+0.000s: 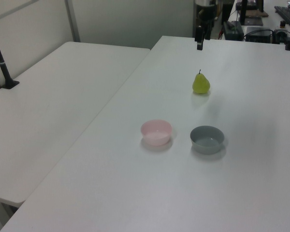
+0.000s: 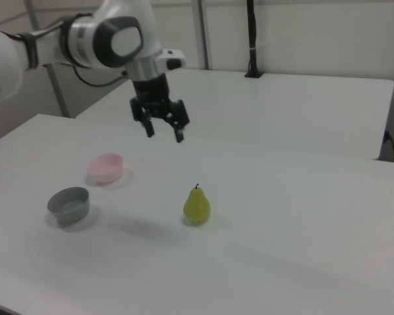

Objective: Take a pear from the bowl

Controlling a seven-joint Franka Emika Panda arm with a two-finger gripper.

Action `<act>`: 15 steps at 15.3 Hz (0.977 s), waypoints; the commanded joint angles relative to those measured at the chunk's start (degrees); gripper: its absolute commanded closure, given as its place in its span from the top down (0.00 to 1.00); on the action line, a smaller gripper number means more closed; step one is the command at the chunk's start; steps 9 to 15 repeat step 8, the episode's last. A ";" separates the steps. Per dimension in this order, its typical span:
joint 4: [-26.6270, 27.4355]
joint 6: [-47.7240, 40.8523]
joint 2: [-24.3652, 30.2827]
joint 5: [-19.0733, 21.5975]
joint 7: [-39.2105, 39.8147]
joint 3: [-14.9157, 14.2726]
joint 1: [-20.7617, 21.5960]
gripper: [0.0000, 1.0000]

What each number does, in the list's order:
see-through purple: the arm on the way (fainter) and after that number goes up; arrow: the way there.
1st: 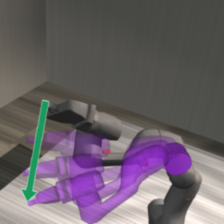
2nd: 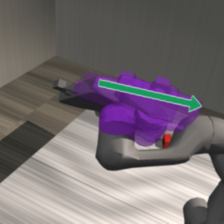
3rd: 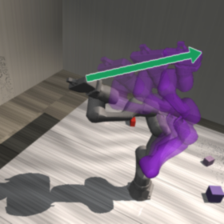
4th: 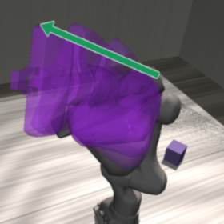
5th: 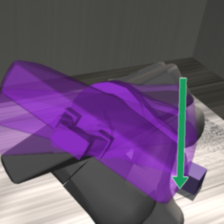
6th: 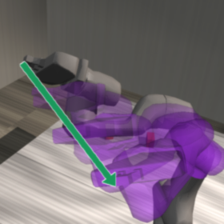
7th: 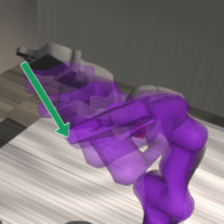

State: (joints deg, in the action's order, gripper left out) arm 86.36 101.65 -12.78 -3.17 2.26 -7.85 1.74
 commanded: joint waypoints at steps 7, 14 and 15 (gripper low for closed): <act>5.66 -7.17 10.14 0.09 -2.35 0.21 1.69 1.00; 5.75 -7.17 10.31 0.18 -2.17 0.21 1.69 1.00; 5.75 -7.17 10.31 0.18 -2.17 0.21 1.69 1.00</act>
